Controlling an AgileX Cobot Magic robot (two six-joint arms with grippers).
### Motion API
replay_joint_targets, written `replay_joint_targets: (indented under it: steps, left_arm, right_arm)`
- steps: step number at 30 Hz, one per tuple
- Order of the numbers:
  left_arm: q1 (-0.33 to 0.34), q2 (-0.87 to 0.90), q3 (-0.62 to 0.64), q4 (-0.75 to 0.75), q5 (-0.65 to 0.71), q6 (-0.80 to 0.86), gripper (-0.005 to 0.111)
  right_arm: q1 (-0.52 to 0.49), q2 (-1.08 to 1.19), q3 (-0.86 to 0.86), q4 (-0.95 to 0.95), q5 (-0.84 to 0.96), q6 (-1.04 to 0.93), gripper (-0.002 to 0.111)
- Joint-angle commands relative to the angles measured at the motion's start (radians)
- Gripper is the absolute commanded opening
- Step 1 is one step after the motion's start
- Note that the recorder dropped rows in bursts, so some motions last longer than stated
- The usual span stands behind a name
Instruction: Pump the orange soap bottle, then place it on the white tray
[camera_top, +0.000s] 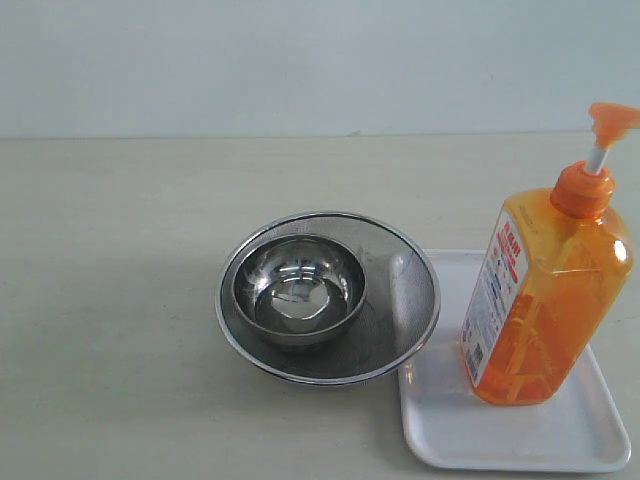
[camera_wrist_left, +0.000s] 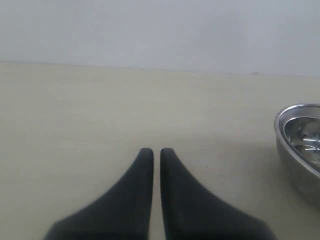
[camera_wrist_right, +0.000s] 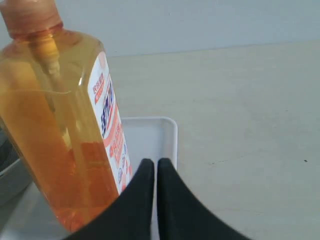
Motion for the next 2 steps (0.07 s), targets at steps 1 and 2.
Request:
replay_joint_targets:
  steps: [1,2]
  left_arm:
    - [0.003,-0.004,0.003,0.006,0.004,-0.002,0.005]
    - [0.003,-0.004,0.003,0.006,0.004,-0.002,0.005]
  right_arm:
    - [-0.002,-0.005,0.000,-0.001,-0.007,0.002,0.000]
    - [-0.002,-0.005,0.000,-0.001,-0.007,0.002,0.000]
